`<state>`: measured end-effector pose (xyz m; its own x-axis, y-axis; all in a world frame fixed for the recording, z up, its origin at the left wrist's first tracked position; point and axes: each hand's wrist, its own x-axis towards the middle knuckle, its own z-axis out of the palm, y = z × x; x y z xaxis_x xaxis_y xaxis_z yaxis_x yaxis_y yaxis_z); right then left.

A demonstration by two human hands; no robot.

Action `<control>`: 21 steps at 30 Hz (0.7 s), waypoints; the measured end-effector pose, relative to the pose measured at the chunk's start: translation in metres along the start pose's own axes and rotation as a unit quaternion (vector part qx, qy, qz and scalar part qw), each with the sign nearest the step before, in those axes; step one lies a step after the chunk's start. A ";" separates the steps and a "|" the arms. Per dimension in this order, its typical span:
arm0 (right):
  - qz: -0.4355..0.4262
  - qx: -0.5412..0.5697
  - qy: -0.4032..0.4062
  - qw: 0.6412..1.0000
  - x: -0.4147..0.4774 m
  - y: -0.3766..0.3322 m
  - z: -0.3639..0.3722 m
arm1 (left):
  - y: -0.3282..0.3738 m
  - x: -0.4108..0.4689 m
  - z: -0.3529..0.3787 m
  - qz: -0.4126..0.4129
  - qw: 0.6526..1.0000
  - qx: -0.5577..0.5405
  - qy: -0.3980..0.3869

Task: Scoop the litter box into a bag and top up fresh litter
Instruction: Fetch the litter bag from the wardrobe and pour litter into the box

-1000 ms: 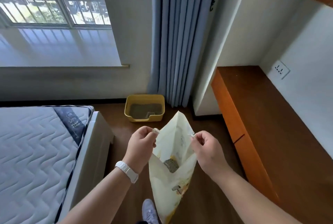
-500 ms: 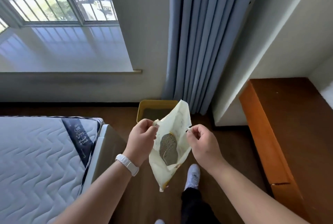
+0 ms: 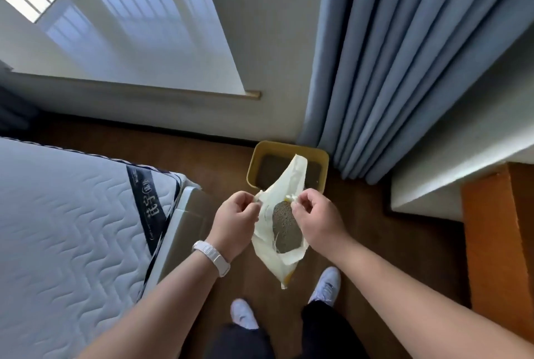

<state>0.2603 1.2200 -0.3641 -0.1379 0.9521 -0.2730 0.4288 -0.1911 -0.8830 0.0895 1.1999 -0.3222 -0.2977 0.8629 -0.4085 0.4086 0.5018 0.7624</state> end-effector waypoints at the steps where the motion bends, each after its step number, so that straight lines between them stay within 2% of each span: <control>1: 0.007 0.000 -0.010 1.000 0.010 0.003 0.002 | -0.003 0.008 0.003 -0.006 1.000 0.005 0.000; 8: 0.061 -0.053 -0.053 0.995 0.059 0.043 0.030 | -0.055 0.052 0.017 -0.071 0.997 -0.013 -0.034; 15: 0.118 -0.052 -0.016 0.991 0.112 0.107 0.082 | -0.139 0.116 0.040 -0.123 0.989 -0.042 -0.065; 18: 0.119 -0.048 -0.008 0.992 0.147 0.146 0.111 | -0.182 0.166 0.058 -0.118 0.990 -0.028 -0.073; 21: 0.107 -0.057 -0.039 0.992 0.185 0.195 0.139 | -0.220 0.221 0.086 -0.091 0.992 -0.018 -0.079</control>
<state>0.1941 1.3250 -0.6401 -0.0996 0.8705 -0.4820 0.5538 -0.3540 -0.7537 0.0083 1.2852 -0.6235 -0.2236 0.7577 -0.6131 0.3276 0.6509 0.6848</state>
